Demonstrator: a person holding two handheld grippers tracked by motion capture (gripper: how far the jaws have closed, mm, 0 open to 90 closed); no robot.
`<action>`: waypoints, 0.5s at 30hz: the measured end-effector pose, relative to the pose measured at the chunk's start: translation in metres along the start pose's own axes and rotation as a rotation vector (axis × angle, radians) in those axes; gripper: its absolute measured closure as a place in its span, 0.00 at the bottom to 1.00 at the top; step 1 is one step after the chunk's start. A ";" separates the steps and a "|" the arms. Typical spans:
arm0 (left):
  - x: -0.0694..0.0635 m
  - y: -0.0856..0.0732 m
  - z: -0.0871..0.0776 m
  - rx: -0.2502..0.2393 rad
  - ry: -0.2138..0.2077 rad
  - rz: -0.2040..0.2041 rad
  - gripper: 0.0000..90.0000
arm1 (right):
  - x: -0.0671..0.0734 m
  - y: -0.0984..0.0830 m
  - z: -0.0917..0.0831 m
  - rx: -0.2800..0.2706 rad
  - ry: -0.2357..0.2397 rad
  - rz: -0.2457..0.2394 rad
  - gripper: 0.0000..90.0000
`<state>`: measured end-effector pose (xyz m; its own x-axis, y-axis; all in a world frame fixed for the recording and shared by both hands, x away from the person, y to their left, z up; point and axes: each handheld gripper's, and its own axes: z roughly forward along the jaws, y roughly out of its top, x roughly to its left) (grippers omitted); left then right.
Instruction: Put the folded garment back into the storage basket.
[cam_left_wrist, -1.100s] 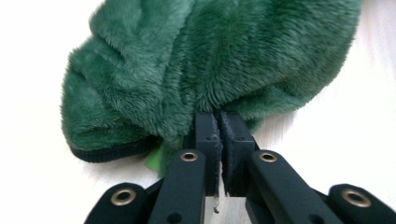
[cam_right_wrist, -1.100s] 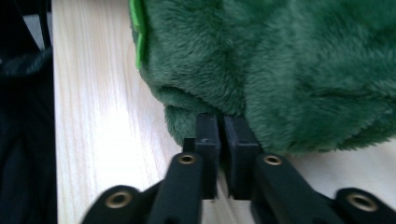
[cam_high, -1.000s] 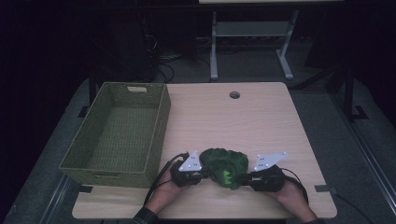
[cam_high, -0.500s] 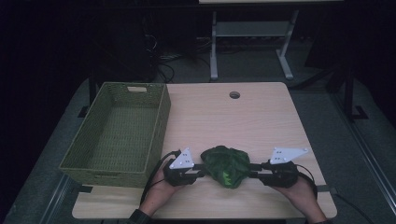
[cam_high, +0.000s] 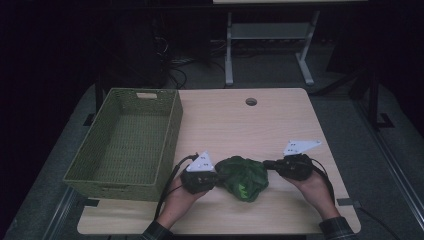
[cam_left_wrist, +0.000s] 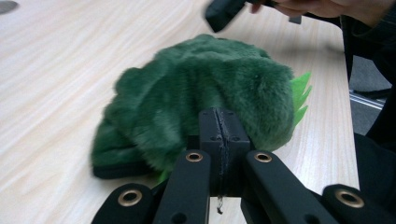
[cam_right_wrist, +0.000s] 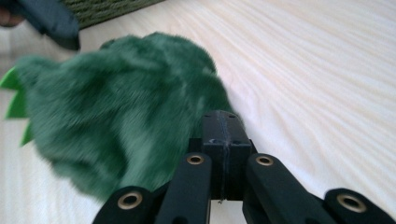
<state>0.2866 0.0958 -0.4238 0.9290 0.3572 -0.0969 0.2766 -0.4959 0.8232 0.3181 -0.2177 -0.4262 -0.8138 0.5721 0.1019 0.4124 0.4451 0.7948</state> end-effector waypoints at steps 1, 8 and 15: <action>-0.001 0.000 0.003 0.007 -0.009 0.000 0.99 | -0.003 0.003 0.002 0.004 -0.004 0.006 1.00; -0.008 -0.007 0.024 0.081 -0.038 0.007 0.99 | -0.021 0.023 0.027 0.025 -0.016 0.018 1.00; -0.007 -0.013 0.031 0.133 -0.034 0.007 0.99 | -0.030 0.020 0.059 0.097 0.036 0.012 1.00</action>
<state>0.2839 0.0754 -0.4513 0.9381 0.3275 -0.1123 0.2982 -0.5995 0.7428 0.3755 -0.1853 -0.4485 -0.8219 0.5537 0.1336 0.4585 0.5040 0.7320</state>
